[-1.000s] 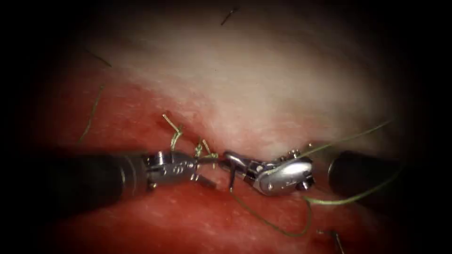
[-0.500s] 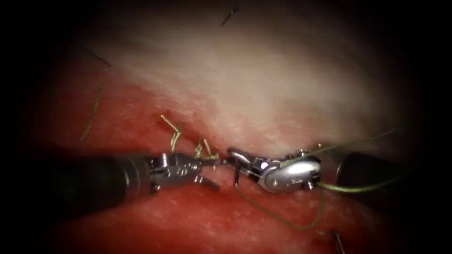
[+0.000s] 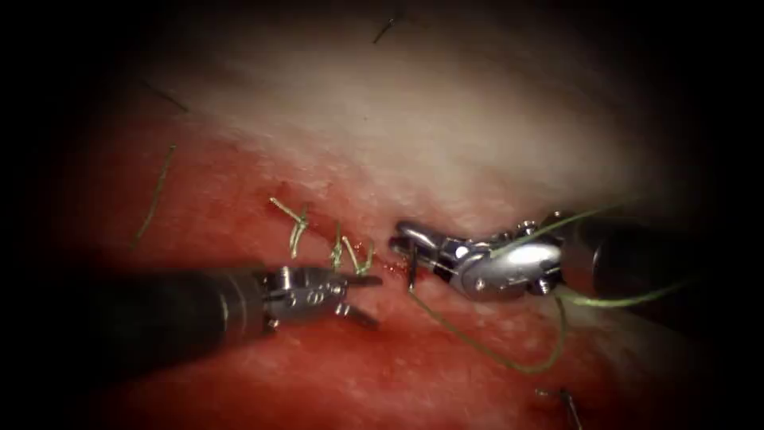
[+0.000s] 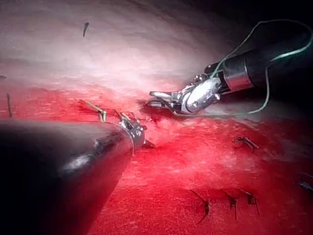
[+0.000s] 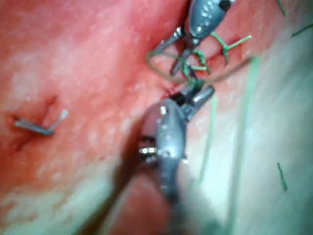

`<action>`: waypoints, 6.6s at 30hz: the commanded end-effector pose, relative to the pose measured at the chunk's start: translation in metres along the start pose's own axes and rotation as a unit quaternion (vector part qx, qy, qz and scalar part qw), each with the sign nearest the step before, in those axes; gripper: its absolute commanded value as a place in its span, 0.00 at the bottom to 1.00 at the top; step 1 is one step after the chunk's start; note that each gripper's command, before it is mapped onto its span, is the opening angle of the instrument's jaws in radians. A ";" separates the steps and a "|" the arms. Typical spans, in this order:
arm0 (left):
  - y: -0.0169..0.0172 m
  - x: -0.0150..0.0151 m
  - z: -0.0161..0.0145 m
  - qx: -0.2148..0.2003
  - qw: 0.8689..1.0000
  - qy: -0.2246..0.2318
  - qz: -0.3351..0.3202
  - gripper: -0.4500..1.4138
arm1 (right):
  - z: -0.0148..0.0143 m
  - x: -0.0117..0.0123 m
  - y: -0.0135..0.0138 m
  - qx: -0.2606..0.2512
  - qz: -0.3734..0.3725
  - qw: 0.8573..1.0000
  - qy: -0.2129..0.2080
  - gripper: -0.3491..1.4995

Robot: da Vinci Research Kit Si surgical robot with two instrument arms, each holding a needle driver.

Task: Wound Closure

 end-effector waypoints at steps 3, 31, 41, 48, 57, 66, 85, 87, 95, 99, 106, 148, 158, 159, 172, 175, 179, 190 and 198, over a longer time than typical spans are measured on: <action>-0.0002 -0.0003 0.0011 -0.001 1.000 0.001 0.002 0.34 | 0.0009 -0.0003 0.0001 -0.002 0.002 1.000 0.002 0.00; -0.0002 -0.0004 0.0013 -0.002 1.000 0.001 0.002 0.34 | 0.0011 -0.0001 0.0032 -0.010 0.069 0.998 0.001 0.00; -0.0002 -0.0005 0.0013 -0.002 1.000 0.001 0.003 0.34 | 0.0015 0.0000 0.0035 -0.009 0.079 0.997 -0.001 0.00; -0.0002 -0.0005 0.0012 -0.003 1.000 0.000 0.003 0.34 | 0.0018 0.0006 0.0038 0.010 0.026 1.000 0.012 0.00; -0.0002 -0.0006 0.0011 -0.003 1.000 0.000 0.003 0.34 | 0.0021 0.0011 0.0042 0.015 0.029 0.999 0.010 0.00; -0.0002 -0.0006 0.0011 -0.003 1.000 0.000 0.003 0.34 | 0.0025 0.0012 0.0051 0.017 0.077 0.997 0.006 0.00; -0.0004 -0.0009 0.0012 -0.003 1.000 0.000 0.005 0.33 | 0.0044 0.0008 0.0085 0.025 0.187 0.982 -0.012 0.00; -0.0004 -0.0009 0.0012 -0.003 1.000 0.000 0.005 0.33 | 0.0046 0.0005 0.0089 0.025 0.211 0.977 -0.014 0.00; -0.0005 -0.0010 0.0013 -0.003 1.000 0.000 0.005 0.33 | 0.0053 -0.0010 0.0106 0.020 0.333 0.943 -0.017 0.00; -0.0005 -0.0010 0.0013 -0.003 1.000 0.000 0.005 0.33 | 0.0054 -0.0014 0.0106 0.021 0.365 0.931 -0.020 0.00; -0.0005 -0.0011 0.0014 -0.003 1.000 -0.002 0.005 0.33 | 0.0055 -0.0021 0.0101 0.030 0.463 0.884 -0.058 0.00; -0.0006 -0.0011 0.0013 -0.004 1.000 -0.002 0.005 0.33 | 0.0063 -0.0028 0.0050 0.082 0.728 0.661 -0.162 0.00; -0.0007 -0.0011 0.0013 -0.004 1.000 -0.001 0.005 0.33 | 0.0060 -0.0027 0.0040 0.081 0.777 0.594 -0.193 0.00; -0.0007 -0.0010 0.0013 -0.004 1.000 -0.001 0.005 0.33 | 0.0060 -0.0027 0.0039 0.085 0.781 0.587 -0.196 0.00; -0.0007 -0.0009 0.0015 -0.003 1.000 -0.002 0.005 0.33 | 0.0055 -0.0019 0.0011 0.127 0.826 0.508 -0.207 0.00; -0.0007 -0.0009 0.0015 -0.003 1.000 -0.002 0.005 0.33 | 0.0058 -0.0019 0.0019 0.120 0.837 0.507 -0.167 0.73; -0.0007 -0.0010 0.0014 -0.003 1.000 -0.002 0.005 0.33 | 0.0065 -0.0024 0.0034 0.115 0.776 0.606 -0.132 0.79; -0.0007 -0.0010 0.0014 -0.004 1.000 -0.001 0.005 0.33 | 0.0071 -0.0036 0.0047 0.118 0.534 0.826 -0.133 0.85; -0.0006 -0.0011 0.0013 -0.004 1.000 -0.001 0.005 0.33 | 0.0064 -0.0036 0.0050 0.111 0.482 0.848 -0.191 0.42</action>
